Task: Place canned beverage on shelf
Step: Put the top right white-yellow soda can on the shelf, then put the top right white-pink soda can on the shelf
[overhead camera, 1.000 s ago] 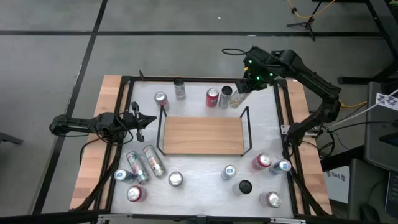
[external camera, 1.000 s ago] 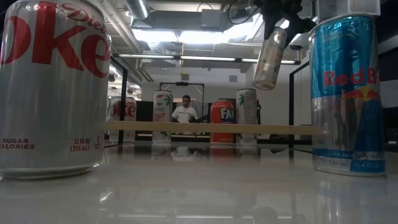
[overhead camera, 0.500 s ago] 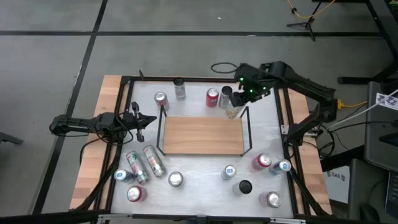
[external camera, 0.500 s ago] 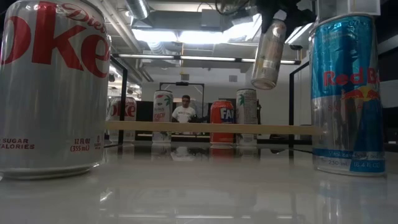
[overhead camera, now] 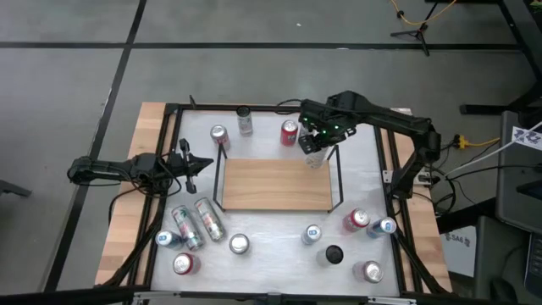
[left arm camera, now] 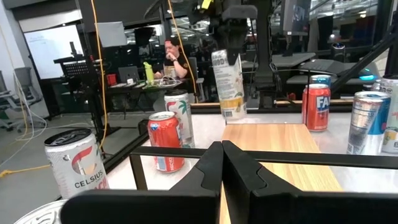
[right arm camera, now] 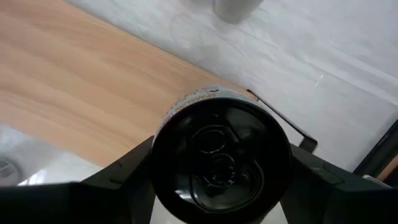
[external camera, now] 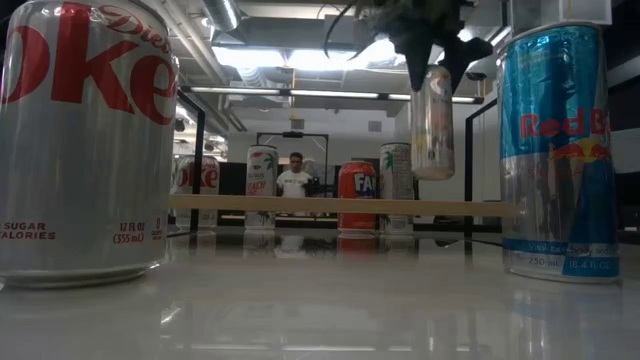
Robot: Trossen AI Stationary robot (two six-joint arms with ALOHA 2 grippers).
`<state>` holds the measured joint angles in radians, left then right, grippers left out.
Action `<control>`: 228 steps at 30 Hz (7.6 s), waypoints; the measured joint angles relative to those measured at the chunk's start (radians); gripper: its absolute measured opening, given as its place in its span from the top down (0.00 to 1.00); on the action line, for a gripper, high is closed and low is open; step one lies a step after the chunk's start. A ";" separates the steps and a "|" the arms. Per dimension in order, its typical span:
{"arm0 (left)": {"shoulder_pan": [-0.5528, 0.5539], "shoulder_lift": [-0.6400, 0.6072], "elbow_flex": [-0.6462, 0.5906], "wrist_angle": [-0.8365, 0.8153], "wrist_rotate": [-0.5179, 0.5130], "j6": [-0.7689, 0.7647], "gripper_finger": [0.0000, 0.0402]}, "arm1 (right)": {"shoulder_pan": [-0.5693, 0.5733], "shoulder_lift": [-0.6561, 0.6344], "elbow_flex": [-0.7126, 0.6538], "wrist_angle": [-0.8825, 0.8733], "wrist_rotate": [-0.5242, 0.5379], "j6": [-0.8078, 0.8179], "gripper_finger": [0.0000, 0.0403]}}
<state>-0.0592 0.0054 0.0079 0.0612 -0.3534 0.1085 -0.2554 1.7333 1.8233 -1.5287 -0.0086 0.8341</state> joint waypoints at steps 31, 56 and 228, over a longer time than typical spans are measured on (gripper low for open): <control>0.000 0.000 0.000 0.000 0.000 0.000 1.00 | 0.001 0.020 -0.111 0.058 -0.003 -0.002 0.37; 0.000 0.000 0.000 0.000 0.000 0.000 1.00 | 0.000 0.019 -0.112 0.065 -0.004 -0.034 0.25; 0.421 1.102 0.796 0.132 0.192 -0.031 0.38 | -0.249 0.278 0.113 0.162 0.053 -0.788 0.25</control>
<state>0.3618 1.1076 0.8043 0.1932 -0.1616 0.0776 -0.5045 2.0112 1.9362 -1.3669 0.0442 0.0457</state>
